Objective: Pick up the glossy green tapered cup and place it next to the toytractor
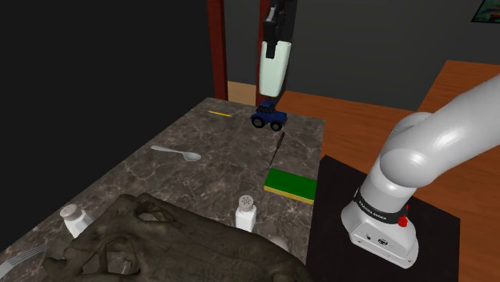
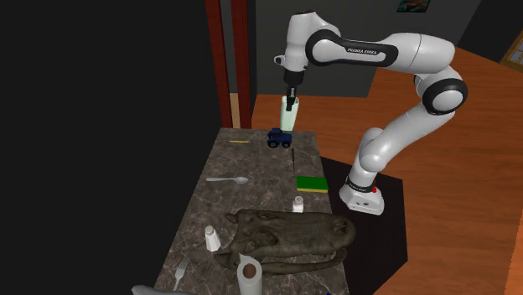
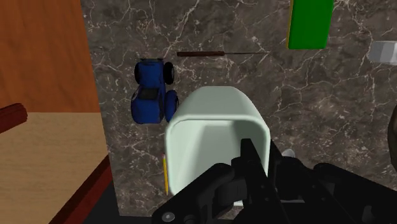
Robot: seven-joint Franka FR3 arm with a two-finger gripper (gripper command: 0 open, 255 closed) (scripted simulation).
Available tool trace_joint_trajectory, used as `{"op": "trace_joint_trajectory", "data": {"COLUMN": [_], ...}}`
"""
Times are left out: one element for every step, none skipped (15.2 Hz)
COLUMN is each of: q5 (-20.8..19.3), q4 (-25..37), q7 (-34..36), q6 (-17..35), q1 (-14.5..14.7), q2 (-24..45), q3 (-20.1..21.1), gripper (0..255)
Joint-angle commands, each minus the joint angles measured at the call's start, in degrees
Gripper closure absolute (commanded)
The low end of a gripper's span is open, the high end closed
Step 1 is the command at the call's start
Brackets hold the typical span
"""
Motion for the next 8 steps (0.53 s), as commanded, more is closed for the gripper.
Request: {"op": "trace_joint_trajectory", "data": {"q5": [-0.8,-1.2,-1.8,-2.3,-2.9,-3.5,-4.1,-4.7], "q4": [-1.2,-1.7,-2.1,-2.5,-2.8,-3.0,-3.2,-3.3], "q7": [-2.7,-4.1,-5.4,-6.7,-8.1,-9.4,-10.8,-12.1], "q6": [-0.8,-1.2,-1.6,-1.9,-2.3,-2.6,-2.9,-3.2], "q1": [-0.6,-0.9,-1.2,-1.6,-1.9,-2.3,-2.6,-3.0], "q2": [-1.9,-2.7,-3.4,-4.1,-4.7,-5.3,-5.8,-6.2], "q3": [-2.2,-3.4,-4.5,-5.6,-6.8,-7.9,-9.1,-10.2], "gripper": [255,255,255,255,255,255,255,255]}}
